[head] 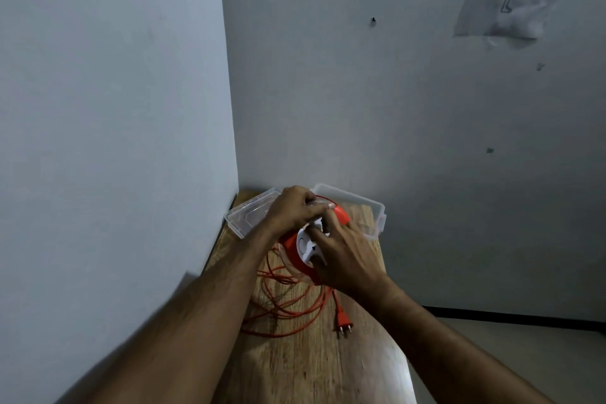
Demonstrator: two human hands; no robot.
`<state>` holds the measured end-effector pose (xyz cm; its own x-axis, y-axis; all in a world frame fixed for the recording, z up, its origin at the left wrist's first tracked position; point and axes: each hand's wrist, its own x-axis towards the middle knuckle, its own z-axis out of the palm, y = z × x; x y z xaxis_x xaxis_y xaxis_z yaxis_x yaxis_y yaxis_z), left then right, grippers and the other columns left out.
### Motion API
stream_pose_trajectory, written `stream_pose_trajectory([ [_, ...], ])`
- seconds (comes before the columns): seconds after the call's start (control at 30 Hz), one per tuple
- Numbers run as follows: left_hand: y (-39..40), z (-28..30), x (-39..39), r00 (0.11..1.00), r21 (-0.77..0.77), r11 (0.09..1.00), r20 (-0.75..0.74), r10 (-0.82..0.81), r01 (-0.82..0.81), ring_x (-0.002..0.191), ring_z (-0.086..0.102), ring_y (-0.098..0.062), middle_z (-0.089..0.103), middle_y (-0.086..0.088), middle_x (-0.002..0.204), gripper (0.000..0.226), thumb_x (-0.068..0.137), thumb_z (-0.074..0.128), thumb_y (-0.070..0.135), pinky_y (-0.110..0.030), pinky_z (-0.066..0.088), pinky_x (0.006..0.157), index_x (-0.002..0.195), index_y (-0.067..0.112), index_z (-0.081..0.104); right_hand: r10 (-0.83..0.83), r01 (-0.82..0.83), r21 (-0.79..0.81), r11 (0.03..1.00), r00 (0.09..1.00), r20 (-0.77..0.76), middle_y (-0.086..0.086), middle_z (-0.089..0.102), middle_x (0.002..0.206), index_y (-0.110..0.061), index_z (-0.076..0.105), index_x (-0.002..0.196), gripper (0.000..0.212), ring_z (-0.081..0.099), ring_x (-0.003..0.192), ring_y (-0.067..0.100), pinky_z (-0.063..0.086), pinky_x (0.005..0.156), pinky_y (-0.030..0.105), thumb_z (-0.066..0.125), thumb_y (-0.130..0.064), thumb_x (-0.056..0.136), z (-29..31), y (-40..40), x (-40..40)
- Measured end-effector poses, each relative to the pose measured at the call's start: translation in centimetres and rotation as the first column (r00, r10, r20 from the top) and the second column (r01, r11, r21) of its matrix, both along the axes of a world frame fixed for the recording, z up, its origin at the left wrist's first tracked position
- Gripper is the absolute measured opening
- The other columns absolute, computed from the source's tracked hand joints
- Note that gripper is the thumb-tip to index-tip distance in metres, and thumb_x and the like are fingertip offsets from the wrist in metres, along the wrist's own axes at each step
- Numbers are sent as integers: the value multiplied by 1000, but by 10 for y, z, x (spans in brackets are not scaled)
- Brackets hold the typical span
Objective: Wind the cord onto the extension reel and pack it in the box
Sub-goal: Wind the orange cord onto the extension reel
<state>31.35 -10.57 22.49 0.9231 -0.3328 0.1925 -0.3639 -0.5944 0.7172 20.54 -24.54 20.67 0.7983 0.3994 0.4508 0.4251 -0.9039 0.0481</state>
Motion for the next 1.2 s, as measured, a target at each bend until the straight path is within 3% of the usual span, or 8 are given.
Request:
stream_pose_trajectory([
  [0.2,2,-1,2,999,-5,999,23,44,-44,64,67,-23,69,-9,66,67,75,60,75,-46,55,67,72,9,71,-121,217,575,789,972,-200,-1,70,112,-18,64,124,56,68,96,14,57,78,24,83,-42,78,-7,12,2],
  [0.37,-2,0,2,990,72,993,113,86,-94,60,63,-16,66,-4,62,57,80,68,66,-37,50,58,66,11,67,-244,506,830,237,858,-453,-4,63,97,-15,52,109,59,62,81,5,42,54,9,88,-45,73,-9,35,2],
  [0.5,-4,-9,-3,988,81,992,127,87,-98,59,60,-10,64,1,62,50,84,71,61,-32,46,59,66,14,66,-40,581,693,-428,753,-656,7,71,105,-12,57,121,72,74,85,24,64,65,40,92,-44,67,-25,48,18],
  [0.6,-5,-17,-8,992,74,993,100,80,-88,60,63,-10,66,1,63,54,83,68,65,-35,53,63,68,13,69,85,538,545,-643,757,-647,13,71,106,-18,49,127,73,76,83,34,62,72,60,91,-35,69,-30,47,25],
  [0.7,-1,-18,-1,993,65,994,76,85,-90,54,56,-10,57,3,54,57,84,68,64,-34,48,59,57,14,58,64,575,685,-448,785,-616,10,73,102,-11,54,116,44,77,86,28,65,73,43,81,-26,85,-21,45,15],
  [0.77,4,-16,5,995,8,997,50,81,-82,48,50,-12,52,1,49,59,84,69,62,-35,42,55,55,13,56,-121,360,923,135,931,-345,3,71,100,-15,61,105,20,73,87,19,59,68,23,73,-18,90,-17,40,2],
  [0.87,8,-10,6,999,-41,999,-22,34,-35,60,68,-18,70,-3,62,54,85,67,64,-39,54,62,71,13,73,-33,1,420,907,997,68,5,62,119,-18,62,113,34,61,107,21,55,89,37,78,-22,83,-19,22,-6],
  [1.2,5,-4,1,993,-32,997,-100,-67,64,67,74,-12,75,-1,72,37,85,76,51,-35,61,70,80,15,77,118,-130,-325,937,991,-55,15,42,147,-32,52,140,73,43,137,35,39,108,61,84,-43,76,-1,-9,1],
])
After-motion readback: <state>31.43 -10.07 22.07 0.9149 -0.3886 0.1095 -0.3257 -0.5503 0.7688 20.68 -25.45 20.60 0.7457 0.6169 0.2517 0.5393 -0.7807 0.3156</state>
